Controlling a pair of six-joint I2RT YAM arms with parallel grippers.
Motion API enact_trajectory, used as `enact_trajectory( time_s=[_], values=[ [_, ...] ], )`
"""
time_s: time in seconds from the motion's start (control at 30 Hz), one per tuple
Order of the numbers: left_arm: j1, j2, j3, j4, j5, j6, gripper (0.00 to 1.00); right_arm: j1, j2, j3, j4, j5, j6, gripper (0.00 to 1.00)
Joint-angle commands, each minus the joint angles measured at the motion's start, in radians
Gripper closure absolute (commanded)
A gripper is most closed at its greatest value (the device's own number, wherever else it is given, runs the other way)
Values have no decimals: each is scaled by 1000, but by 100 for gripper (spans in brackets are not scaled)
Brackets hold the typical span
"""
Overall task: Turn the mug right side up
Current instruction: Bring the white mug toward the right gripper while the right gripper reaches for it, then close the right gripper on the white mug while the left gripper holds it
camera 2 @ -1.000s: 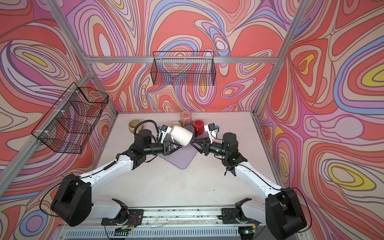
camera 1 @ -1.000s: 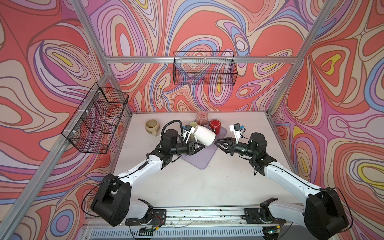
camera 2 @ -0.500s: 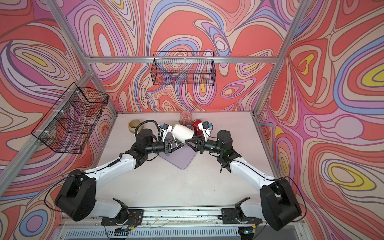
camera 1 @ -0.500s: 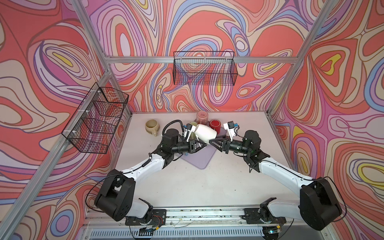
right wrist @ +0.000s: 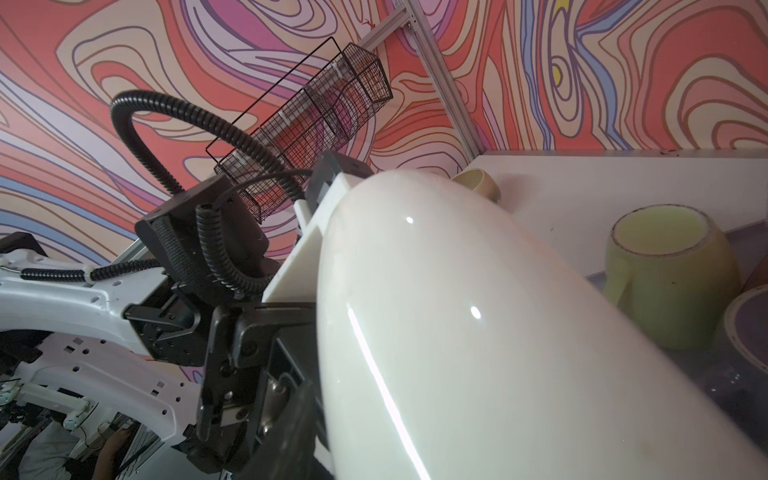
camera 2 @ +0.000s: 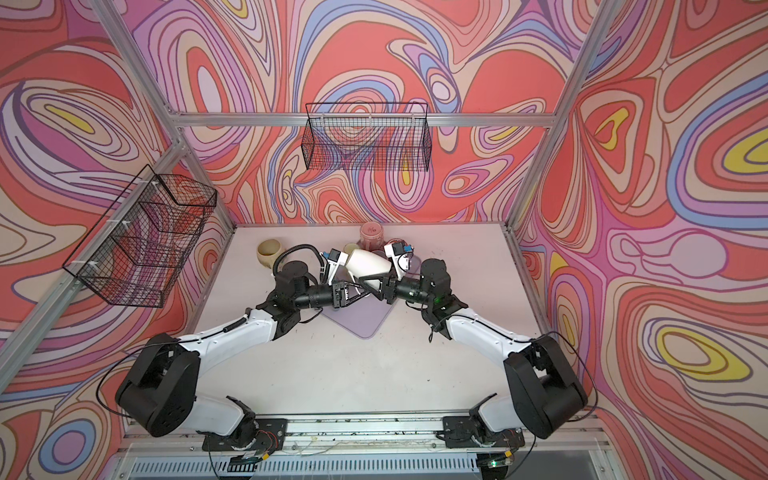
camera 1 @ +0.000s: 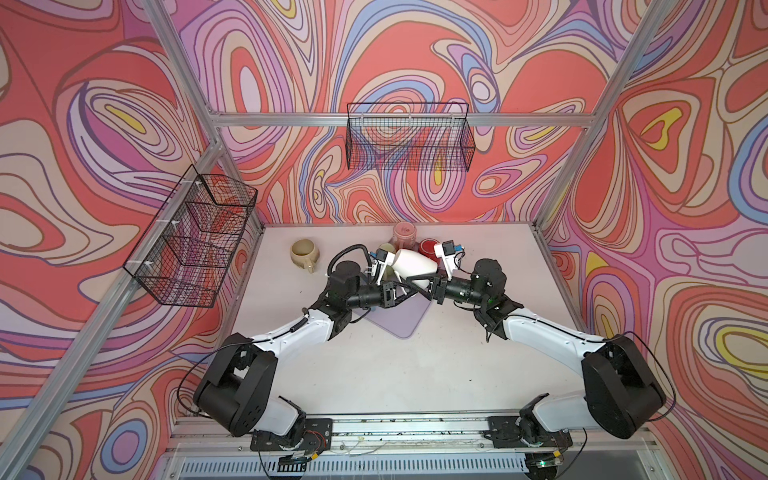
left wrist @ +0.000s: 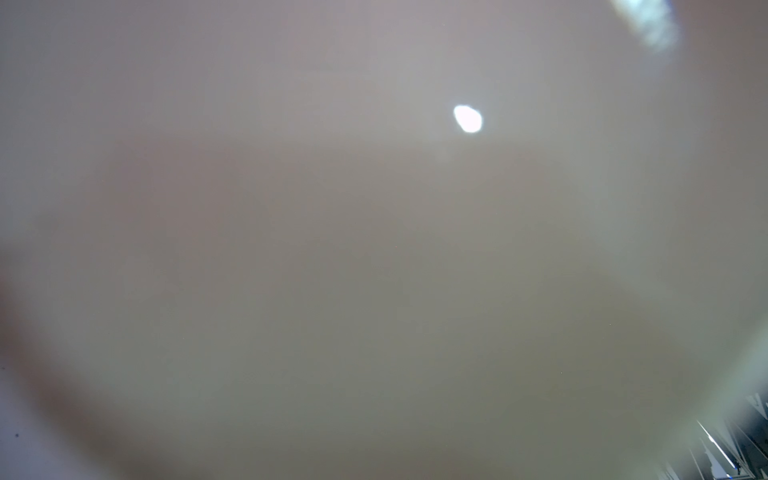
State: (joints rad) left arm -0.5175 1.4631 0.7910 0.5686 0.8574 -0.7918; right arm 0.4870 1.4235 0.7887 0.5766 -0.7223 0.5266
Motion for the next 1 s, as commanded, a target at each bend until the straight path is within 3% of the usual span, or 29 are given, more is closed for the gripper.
enact_trajectory(
  time_s=[0.0, 0.4, 0.7, 0.97],
  values=[
    [-1, 6, -1, 122, -3, -14, 100, 7, -1, 25, 44, 27, 3, 57],
    [2, 41, -26, 183, -8, -52, 99, 6, -7, 25, 32, 64, 22, 80],
    [6, 48, -35, 173, -17, -51, 77, 6, 5, 44, 20, 79, 29, 100],
    [13, 52, -37, 166, -16, -57, 68, 6, 19, 53, 1, 102, 28, 100]
  ],
)
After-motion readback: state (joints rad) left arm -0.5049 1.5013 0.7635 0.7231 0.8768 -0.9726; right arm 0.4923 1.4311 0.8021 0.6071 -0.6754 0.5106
